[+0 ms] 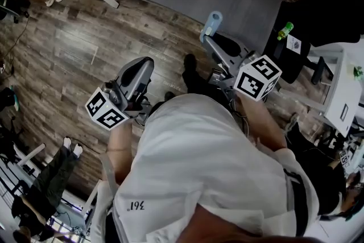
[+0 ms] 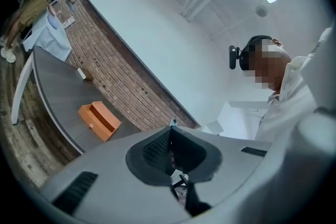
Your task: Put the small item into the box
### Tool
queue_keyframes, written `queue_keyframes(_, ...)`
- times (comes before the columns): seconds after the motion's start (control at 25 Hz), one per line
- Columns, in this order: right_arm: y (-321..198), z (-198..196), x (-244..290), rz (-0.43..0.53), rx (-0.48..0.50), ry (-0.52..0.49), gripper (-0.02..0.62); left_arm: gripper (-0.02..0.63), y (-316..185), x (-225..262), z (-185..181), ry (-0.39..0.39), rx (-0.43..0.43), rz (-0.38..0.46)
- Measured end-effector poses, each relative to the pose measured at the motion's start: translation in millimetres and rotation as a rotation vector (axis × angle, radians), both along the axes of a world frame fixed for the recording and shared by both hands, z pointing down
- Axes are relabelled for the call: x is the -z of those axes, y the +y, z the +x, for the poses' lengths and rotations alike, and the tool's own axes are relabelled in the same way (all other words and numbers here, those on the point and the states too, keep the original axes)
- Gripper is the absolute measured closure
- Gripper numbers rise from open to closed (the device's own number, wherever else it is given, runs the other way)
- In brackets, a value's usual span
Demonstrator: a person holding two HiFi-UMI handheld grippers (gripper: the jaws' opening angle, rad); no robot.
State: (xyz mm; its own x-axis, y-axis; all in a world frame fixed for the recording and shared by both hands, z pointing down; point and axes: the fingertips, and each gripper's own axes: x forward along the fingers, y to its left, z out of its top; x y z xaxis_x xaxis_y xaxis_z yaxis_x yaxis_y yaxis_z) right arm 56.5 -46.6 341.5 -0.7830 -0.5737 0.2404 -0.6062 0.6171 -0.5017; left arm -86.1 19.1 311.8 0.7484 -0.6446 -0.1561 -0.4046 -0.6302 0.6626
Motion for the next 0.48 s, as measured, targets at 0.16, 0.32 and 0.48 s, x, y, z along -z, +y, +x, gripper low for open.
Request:
queue_keyframes(0.16, -39.4, 11.9, -4.0, -0.01, 0.036, 0.004, 0.526, 0.598, -39.0, 4.6, 14.2, -0.015, 0.035, 0.004)
queue_keyframes(0.32, -71.0, 27.9, -9.5, -0.025, 0.057, 0.002, 0.526, 0.598, -68.2, 0.4, 27.3, -0.023, 0.068, -0.013)
queue_keyframes(0.48, -92.1, 34.9, -15.2, -0.035, 0.078, 0.003, 0.526, 0.598, -89.7, -1.4, 37.1, -0.027, 0.086, -0.011)
